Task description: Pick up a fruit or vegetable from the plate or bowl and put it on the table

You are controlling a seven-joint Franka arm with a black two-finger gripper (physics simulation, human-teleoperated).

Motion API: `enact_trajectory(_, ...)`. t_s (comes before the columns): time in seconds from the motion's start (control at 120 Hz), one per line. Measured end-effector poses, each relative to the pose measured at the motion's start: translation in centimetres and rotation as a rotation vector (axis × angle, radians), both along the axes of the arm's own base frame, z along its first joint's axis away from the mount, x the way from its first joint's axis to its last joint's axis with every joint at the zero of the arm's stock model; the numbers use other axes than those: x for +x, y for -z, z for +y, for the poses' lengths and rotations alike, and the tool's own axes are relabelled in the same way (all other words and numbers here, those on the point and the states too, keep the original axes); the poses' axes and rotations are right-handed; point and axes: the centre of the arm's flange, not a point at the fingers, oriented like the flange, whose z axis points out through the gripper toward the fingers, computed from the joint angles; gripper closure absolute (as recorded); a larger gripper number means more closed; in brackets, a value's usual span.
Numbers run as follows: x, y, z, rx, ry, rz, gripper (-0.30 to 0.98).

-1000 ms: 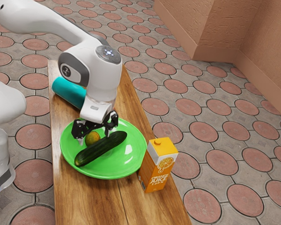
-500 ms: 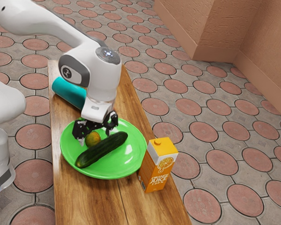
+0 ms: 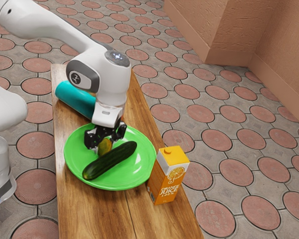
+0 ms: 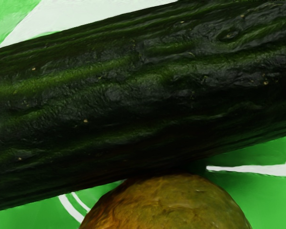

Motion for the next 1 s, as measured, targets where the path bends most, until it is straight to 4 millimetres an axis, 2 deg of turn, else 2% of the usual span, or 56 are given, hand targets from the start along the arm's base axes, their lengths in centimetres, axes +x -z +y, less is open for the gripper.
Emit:
enact_trajectory(0.067, 0.1, -0.4, -0.1, 0.0, 0.002, -0.014, 0.47)
enact_trajectory(0.183, 0.5, -2.3, 0.0, -0.001, -0.007, -0.06, 0.43)
enact_trajectory(0.342, 2.9, -7.4, 2.2, -0.027, -0.066, -0.143, 0.43)
enact_trajectory(0.4, 2.9, -8.9, 2.3, -0.022, -0.062, -0.172, 0.43)
enact_trajectory(0.475, 0.4, -12.0, -0.3, 0.012, -0.01, -0.244, 0.43)
enact_trajectory(0.55, -2.9, -14.0, -3.7, 0.016, 0.061, -0.279, 0.42)
enact_trajectory(0.683, -8.6, -15.1, -9.4, 0.021, 0.185, -0.284, 0.42)
enact_trajectory(0.733, -10.3, -14.7, -11.4, 0.02, 0.235, -0.265, 0.42)
enact_trajectory(0.817, -11.8, -12.5, -15.1, 0.043, 0.304, -0.199, 0.42)
enact_trajectory(0.925, -12.5, -9.5, -18.9, 0.065, 0.352, -0.128, 0.43)
enact_trajectory(1.0, -11.7, -8.3, -21.3, 0.071, 0.364, -0.094, 0.43)
